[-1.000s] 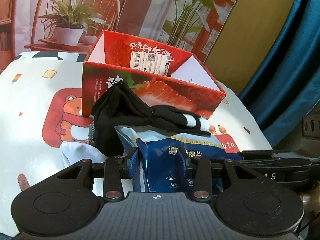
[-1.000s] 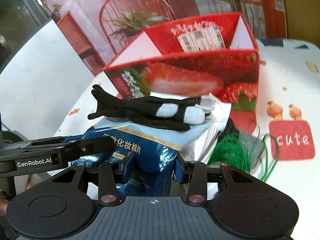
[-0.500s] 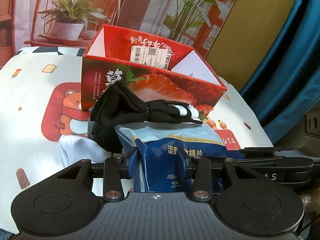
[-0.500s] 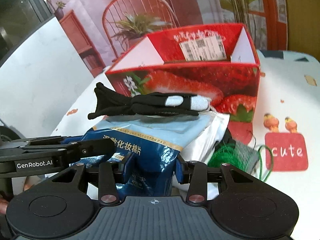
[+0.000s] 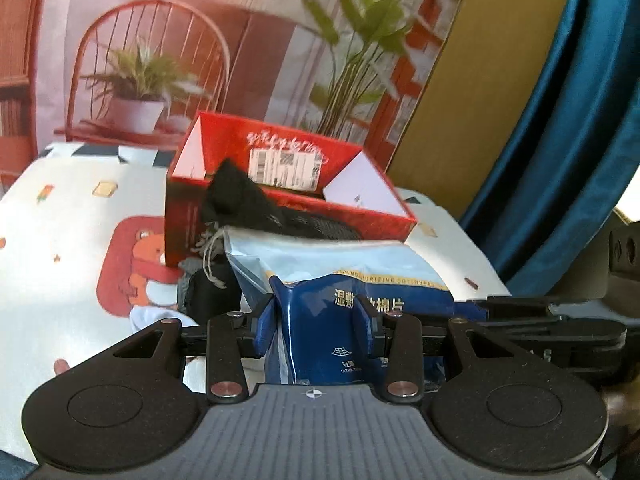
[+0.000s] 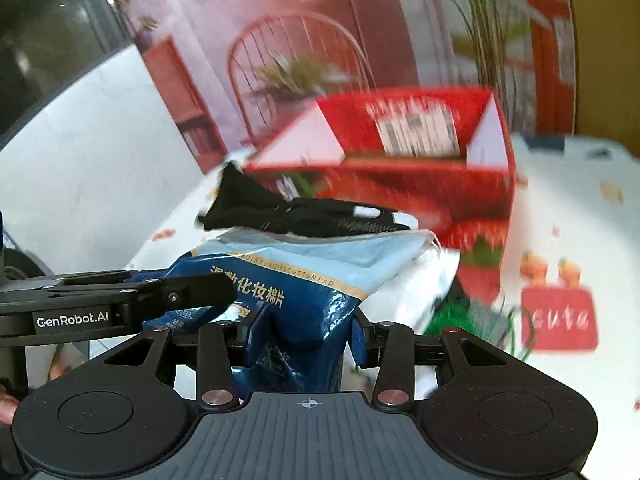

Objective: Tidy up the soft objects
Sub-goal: 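Lift the cotton pad bag with the right gripper over the box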

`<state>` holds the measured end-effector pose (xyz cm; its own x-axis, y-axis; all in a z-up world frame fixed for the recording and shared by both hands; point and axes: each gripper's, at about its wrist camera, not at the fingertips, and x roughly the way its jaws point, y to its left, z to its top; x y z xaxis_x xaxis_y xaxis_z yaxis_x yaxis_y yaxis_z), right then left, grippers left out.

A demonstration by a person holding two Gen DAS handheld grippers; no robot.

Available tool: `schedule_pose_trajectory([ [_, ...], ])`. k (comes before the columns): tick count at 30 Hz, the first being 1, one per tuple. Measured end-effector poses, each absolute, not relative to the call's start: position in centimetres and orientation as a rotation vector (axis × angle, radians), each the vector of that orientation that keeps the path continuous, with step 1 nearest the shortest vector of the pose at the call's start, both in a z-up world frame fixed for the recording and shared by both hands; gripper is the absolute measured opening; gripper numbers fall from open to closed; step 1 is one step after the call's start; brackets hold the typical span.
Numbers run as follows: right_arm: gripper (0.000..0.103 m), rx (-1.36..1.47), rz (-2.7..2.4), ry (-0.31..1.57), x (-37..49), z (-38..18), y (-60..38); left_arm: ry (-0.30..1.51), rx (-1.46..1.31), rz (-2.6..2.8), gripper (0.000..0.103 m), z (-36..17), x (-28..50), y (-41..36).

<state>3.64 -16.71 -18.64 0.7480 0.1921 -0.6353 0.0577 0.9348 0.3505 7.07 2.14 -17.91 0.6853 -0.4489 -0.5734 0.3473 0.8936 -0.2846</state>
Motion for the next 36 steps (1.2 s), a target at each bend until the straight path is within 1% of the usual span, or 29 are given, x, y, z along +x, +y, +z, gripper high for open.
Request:
schedule_pose_trajectory([
  [9,0.039,0.353,0.07,0.717,3.3,-17.7,-16.5,0.687,-0.17,-0.454,0.043,-17.9,7.0,2.3],
  [16,0.039,0.285,0.081,0.672,4.9,-16.3,-16.7,0.63,-0.174,-0.446,0.043,-16.4,9.0,2.0],
  [22,0.039,0.262,0.104,0.6,8.8,-14.1,-19.7,0.6,-0.196,-0.455,0.043,-14.3,13.6,1.3],
  [27,0.038,0.233,0.103,0.584,13.5,-13.3,-22.5,0.621,-0.216,-0.466,0.043,-13.9,19.6,1.3],
  [31,0.038,0.219,0.098,0.583,17.4,-13.7,-24.5,0.628,-0.202,-0.457,0.043,-14.3,23.6,1.1],
  [36,0.038,0.2,0.108,0.602,21.9,-15.6,-26.1,0.68,-0.199,-0.438,0.043,-15.7,28.1,0.6],
])
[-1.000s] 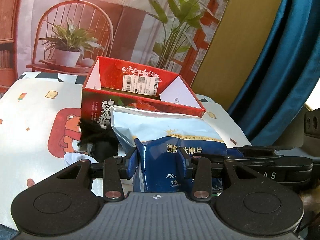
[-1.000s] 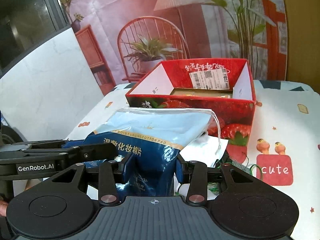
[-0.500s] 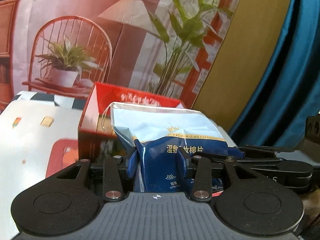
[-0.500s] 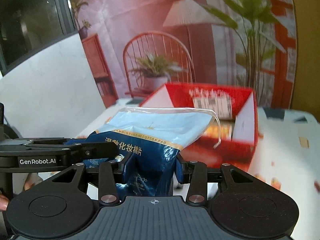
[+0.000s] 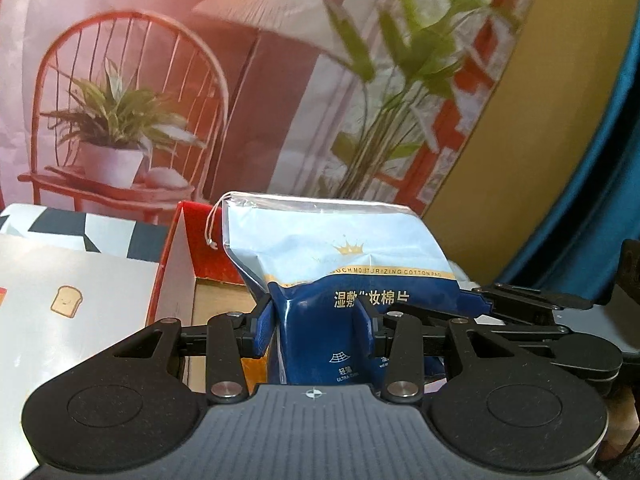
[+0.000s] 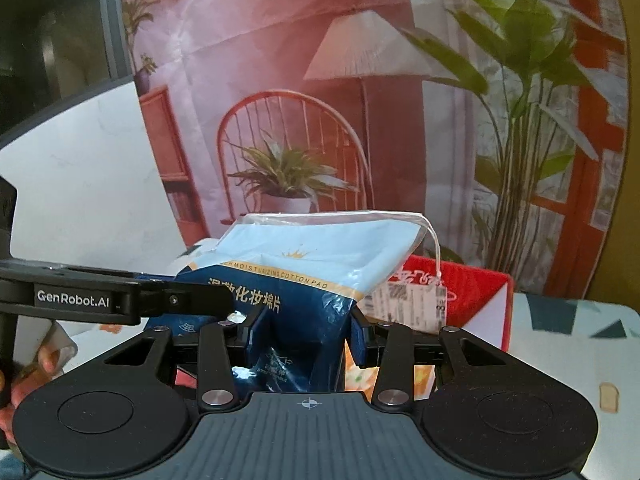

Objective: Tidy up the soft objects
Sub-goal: 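Lift the cotton pad bag with the right gripper over the box, then open the right gripper to release the bag into the box, withdraw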

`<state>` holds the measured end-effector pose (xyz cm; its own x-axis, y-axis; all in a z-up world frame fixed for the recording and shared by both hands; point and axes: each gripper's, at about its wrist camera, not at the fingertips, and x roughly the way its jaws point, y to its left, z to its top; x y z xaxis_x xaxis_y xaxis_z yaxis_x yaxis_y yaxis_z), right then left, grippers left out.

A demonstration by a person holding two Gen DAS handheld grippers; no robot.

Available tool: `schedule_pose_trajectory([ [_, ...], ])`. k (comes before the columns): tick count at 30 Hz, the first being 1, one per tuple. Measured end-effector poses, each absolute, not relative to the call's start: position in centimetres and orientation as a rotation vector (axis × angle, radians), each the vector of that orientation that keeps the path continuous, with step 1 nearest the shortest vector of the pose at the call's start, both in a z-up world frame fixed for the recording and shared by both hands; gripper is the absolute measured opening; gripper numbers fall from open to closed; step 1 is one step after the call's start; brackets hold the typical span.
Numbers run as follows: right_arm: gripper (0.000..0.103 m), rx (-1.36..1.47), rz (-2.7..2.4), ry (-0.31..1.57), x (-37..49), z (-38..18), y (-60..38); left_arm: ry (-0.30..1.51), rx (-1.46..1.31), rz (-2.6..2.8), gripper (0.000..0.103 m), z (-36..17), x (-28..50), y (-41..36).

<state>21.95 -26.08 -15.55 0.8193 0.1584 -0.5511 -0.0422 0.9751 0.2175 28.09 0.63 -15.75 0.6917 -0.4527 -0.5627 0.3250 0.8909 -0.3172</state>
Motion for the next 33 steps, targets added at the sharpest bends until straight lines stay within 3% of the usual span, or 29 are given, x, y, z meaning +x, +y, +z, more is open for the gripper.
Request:
schedule_pose_trajectory([
  [11,0.038,0.251,0.096,0.768,27.9,-21.2,-28.5,0.857,-0.172,-0.451,0.043,-20.5,33.7,-0.4],
  [29,0.038,0.295,0.053,0.917,27.9,-23.7,-29.4,0.953,-0.073,-0.46,0.043,-22.5,34.0,-2.3],
  [33,0.039,0.271,0.01,0.935,28.0,-23.8,-29.4,0.921,-0.037,-0.443,0.051,-21.8,33.8,-2.2],
])
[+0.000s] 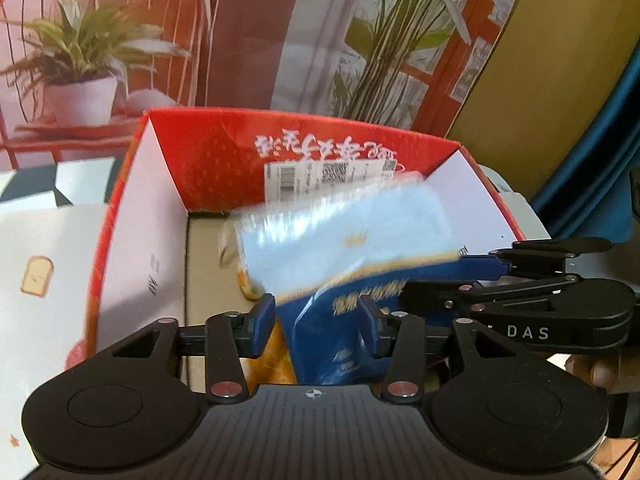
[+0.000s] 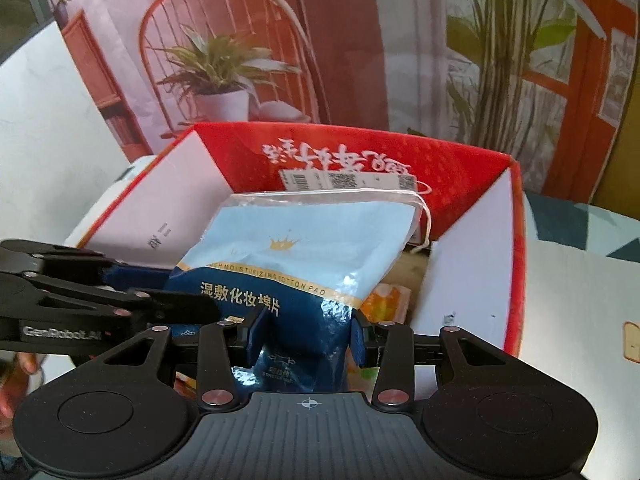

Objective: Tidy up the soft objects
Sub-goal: 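Open the right gripper to release the bag into the box, withdraw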

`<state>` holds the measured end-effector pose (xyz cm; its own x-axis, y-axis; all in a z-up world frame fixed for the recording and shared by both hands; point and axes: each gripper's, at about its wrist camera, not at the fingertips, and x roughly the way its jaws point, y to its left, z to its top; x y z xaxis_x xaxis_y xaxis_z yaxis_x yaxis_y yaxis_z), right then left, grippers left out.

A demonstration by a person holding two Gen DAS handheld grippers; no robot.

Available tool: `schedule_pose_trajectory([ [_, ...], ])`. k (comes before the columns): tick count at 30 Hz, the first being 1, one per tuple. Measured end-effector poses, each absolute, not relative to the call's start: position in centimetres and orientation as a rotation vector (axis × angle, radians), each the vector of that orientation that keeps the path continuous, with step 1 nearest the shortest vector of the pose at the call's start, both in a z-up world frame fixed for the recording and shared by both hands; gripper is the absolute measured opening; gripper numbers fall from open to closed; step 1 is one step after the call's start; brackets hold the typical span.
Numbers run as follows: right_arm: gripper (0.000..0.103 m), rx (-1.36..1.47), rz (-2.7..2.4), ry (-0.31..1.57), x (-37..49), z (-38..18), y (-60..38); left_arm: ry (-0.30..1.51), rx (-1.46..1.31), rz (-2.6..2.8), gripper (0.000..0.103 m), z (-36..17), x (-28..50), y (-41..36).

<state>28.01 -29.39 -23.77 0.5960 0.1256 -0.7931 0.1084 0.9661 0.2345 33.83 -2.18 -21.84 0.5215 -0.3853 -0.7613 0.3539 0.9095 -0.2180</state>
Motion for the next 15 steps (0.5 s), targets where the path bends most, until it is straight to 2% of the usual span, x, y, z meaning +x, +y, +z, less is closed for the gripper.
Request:
schedule_pose_trajectory([
  [11,0.04,0.215,-0.071,0.834,26.0,-21.6,-30.1,0.796,-0.019,-0.418,0.054,-18.4,31.4,-0.5],
  [15,0.041,0.215,-0.073,0.756,24.6,-20.2,-30.0,0.738,-0.004,-0.42,0.06,-16.9,29.4,0.4],
])
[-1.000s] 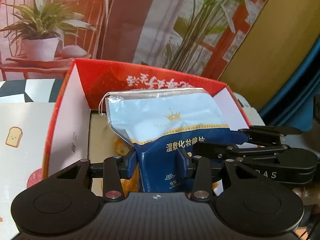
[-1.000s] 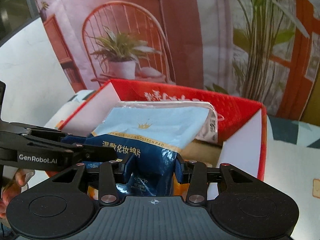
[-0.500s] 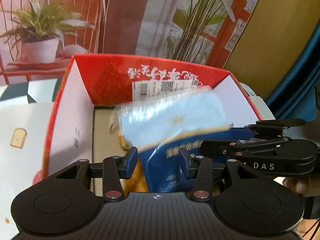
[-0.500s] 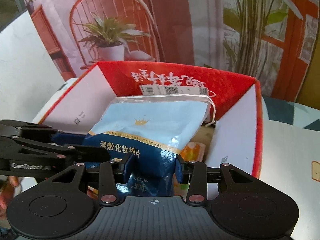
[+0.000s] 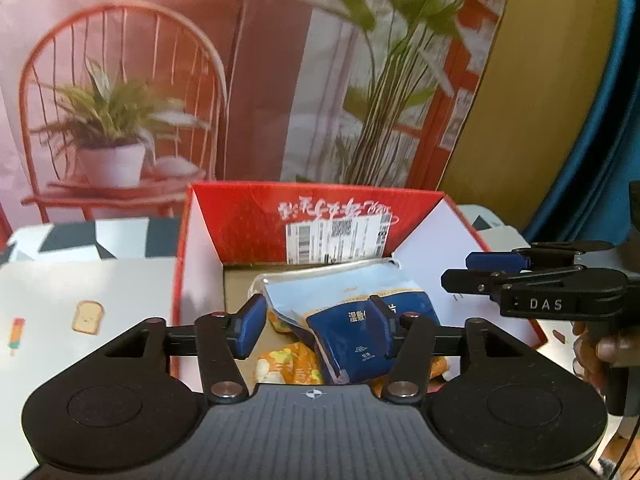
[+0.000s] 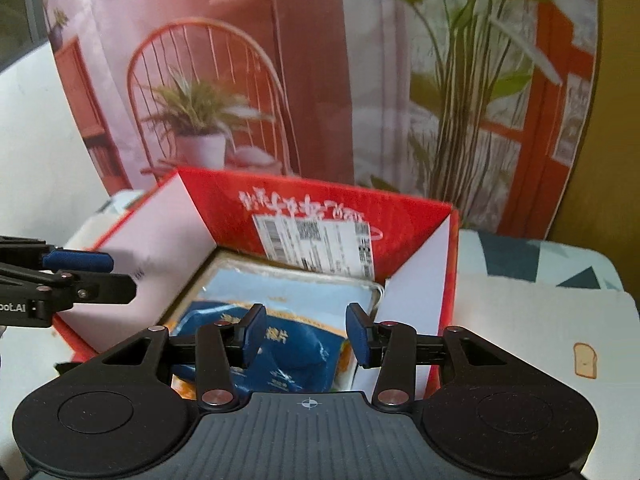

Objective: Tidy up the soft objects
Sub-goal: 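Open the right gripper to release the bag into the box, withdraw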

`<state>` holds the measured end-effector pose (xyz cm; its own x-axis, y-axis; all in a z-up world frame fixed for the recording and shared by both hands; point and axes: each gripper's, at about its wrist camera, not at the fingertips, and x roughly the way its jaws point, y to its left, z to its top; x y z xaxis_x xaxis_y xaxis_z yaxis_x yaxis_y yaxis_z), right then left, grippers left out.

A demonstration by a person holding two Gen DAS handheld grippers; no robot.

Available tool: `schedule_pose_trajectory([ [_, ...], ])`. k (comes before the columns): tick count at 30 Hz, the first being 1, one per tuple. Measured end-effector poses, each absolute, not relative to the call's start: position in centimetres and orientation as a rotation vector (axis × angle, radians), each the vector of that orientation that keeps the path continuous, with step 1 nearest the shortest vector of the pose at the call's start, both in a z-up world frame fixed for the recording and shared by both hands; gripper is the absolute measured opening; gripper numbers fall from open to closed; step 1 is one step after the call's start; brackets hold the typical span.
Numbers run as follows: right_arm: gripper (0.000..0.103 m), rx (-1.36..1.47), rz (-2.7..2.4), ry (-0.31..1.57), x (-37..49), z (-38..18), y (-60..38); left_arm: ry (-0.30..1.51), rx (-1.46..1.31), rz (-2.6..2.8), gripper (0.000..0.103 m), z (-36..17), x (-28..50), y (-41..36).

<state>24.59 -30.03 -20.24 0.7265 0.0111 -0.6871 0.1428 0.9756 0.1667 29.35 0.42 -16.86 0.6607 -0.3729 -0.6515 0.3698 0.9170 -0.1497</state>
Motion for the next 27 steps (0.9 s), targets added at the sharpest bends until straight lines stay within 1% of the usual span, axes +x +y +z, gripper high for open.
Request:
schedule_pose_trajectory([
  [5,0.042,0.207,-0.066,0.686,22.5,-18.9,-29.2,0.685,-0.018,-0.402,0.061,-15.6,26.6,1.9],
  [12,0.042,0.184,-0.048,0.615,18.8,-17.9,-27.2,0.642,-0.015,-0.362,0.061,-15.2,23.0,3.7],
  [20,0.042,0.202,-0.031,0.558,14.3,-18.6,-25.2,0.657,-0.047,-0.32,0.061,-16.8,19.6,6.0],
  [27,0.042,0.193,-0.015,0.586,12.3,-20.7,-23.3,0.731,-0.109,-0.3,0.061,-19.7,18.8,7.0],
])
